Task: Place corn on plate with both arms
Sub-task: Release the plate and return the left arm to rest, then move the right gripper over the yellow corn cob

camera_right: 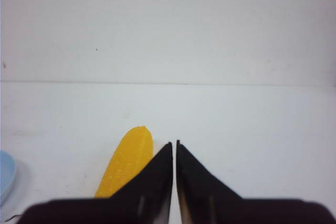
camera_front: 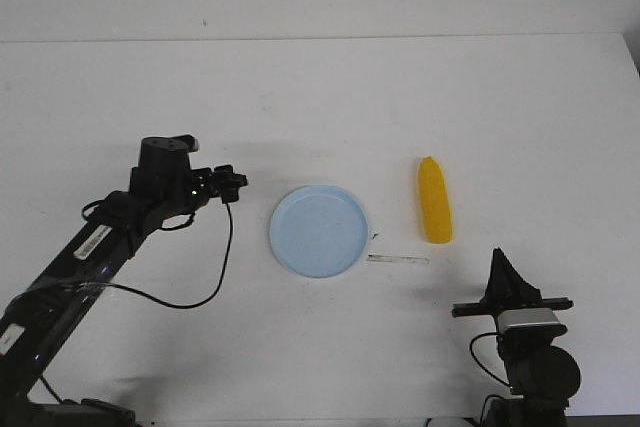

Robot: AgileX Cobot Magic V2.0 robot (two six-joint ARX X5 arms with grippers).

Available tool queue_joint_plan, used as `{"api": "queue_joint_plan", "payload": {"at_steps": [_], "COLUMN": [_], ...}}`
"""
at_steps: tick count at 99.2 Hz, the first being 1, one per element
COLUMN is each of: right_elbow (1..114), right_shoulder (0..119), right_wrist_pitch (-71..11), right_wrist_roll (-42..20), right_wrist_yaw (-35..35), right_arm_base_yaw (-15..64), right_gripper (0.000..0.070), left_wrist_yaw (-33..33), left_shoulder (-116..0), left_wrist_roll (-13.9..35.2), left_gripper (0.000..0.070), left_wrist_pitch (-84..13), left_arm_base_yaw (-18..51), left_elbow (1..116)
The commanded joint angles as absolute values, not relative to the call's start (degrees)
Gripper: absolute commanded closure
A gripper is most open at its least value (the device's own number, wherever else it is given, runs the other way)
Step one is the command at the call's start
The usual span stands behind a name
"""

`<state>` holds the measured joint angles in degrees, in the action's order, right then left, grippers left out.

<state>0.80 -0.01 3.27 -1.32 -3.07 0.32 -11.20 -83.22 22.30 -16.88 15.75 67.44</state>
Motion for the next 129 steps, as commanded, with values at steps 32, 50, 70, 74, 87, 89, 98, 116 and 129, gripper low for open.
{"api": "queue_joint_plan", "payload": {"at_steps": [32,50,70,74,87,89,98,116,129], "right_elbow": [0.73,0.73,0.73,0.73,0.73,0.73,0.73,0.73,0.73], "right_shoulder": [0.08,0.08,0.08,0.08,0.08,0.08,0.08,0.08,0.08], "right_wrist_pitch": [3.88,3.88,3.90,3.88,3.88,3.88,3.88,3.88,3.88], "right_wrist_roll": [-1.45,-1.45,-1.45,-1.45,-1.45,-1.45,-1.45,-1.45,-1.45], "right_wrist_yaw": [-3.03,-3.03,-3.03,-3.03,-3.03,-3.03,-3.03,-3.03,-3.03], "right_arm_base_yaw": [0.36,0.36,0.36,0.36,0.36,0.36,0.36,0.36,0.36], "right_gripper": [0.0693,0.0693,0.0693,0.0693,0.0693,0.0693,0.0693,0.0693,0.0693], "left_wrist_yaw": [-2.94,-2.96,-2.96,-2.96,-2.81,-2.72,-2.70,2.92,5.02], "left_shoulder": [-61.95,-48.29,-31.27,-27.99,-19.00,-17.93,-13.96,-9.41,-8.19], "left_wrist_roll": [1.45,-5.89,-4.91,-4.91,-4.91,-4.91,-4.89,-1.80,1.13], "left_gripper": [0.0699,0.0699,0.0699,0.0699,0.0699,0.0699,0.0698,0.0699,0.0698], "left_wrist_pitch": [12.53,15.84,10.11,8.10,0.64,-0.21,-3.07,-4.73,-4.69], "left_arm_base_yaw": [7.31,4.38,3.01,3.01,3.01,3.01,3.01,3.01,3.01], "left_elbow": [44.64,34.37,26.92,26.20,25.71,25.74,25.74,25.74,25.74]}}
